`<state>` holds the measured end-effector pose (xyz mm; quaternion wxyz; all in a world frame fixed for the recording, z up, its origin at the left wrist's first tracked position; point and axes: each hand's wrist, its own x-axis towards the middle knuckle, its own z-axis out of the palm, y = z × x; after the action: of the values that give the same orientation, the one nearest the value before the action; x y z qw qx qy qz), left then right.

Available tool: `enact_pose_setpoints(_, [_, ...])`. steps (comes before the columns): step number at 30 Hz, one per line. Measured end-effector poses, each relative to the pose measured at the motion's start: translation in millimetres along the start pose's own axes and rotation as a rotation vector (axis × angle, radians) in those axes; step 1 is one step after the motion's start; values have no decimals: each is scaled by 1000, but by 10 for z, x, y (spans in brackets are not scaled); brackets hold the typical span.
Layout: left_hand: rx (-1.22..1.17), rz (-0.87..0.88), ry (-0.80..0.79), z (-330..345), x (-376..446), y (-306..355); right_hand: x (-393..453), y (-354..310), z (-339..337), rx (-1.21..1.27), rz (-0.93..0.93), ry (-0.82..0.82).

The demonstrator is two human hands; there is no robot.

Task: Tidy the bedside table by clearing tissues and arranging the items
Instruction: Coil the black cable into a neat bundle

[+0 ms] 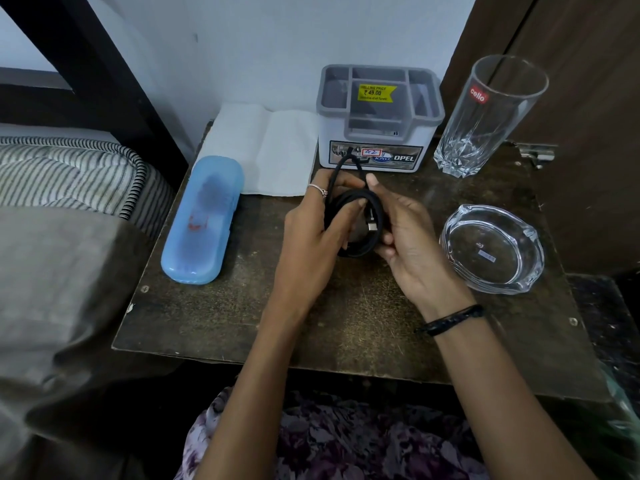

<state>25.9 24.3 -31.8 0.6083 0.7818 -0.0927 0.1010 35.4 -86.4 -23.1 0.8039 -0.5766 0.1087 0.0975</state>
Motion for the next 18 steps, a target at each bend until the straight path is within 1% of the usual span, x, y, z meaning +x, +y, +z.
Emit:
enact_pose_setpoints(3, [21,-1,38,-9,-2,3,-7,-3,-1,-23,-24,-29])
enact_pose_setpoints(6, [33,-17,76,-24,2,-11,8,-9,-52,-17,-11,-91])
enact_pose_setpoints(8, [51,-34,90,-17,4,-19,23,-14,-87,-56,-11,-112])
enact_pose_setpoints(10, [92,-46,114,-15,11,-38,31,-15,-108,-87,0,-135])
enact_pose_setpoints(12, [151,-49,136,-29,19,-61,28,-13,-105,-95,36,-202])
enact_pose_setpoints(15, [185,-74,154,-55,15,-74,19,16,-90,-202,26,-306])
enact_pose_setpoints(18, [188,-91,177,-56,8,-79,32,46,-102,-325,-27,-337])
